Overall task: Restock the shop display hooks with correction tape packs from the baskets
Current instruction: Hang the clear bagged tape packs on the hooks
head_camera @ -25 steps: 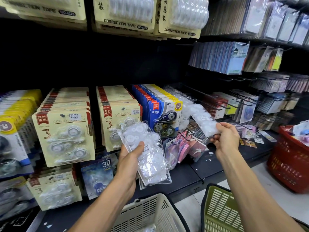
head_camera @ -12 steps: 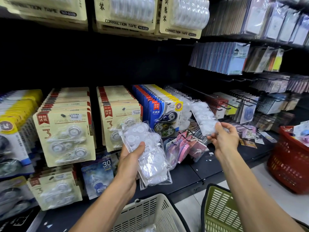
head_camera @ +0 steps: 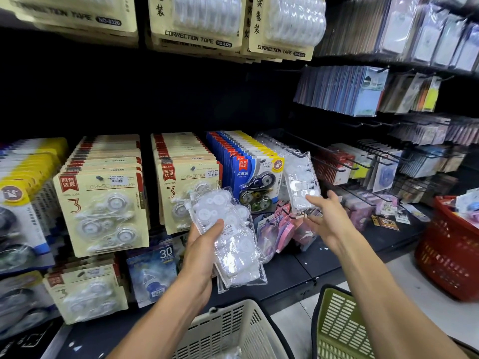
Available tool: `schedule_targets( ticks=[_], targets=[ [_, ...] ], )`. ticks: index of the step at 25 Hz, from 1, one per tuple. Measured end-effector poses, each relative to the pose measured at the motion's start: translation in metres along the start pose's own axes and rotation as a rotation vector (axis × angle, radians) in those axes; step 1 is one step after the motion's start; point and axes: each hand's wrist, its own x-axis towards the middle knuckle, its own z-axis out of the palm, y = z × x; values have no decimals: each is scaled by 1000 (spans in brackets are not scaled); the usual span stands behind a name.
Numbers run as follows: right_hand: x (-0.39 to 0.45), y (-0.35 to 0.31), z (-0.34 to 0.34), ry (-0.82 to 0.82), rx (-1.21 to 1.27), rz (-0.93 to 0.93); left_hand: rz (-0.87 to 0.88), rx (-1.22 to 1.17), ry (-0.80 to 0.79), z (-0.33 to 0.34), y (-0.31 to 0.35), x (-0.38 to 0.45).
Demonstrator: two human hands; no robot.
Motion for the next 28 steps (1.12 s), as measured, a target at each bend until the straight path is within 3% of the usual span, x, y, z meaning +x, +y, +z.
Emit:
schedule_targets(
  ticks=[3,9,12,15,21,24,28],
  targets=[
    [-5,0,9,-105,-235,-12,-34,-76,-22,0,4,-4],
    [-34,-5,40,-683,-591,-79,1,-153,-62,3,8,-3],
    [-37,-4,45,-771,-646,-59,98,-98,-29,5,9,-5],
    [-34,0,38,-617,-450,-80,139,-65,8,0,9,-5],
    [-8,-7,9,39,74,-169,132,-82,5,-4,10,-1],
    [0,-4,0,171,188,-157,125,-91,-14,-1,9,-3],
    [-1,-5,1,220,226,-170,128,-90,-13,0,7,-1]
  ],
)
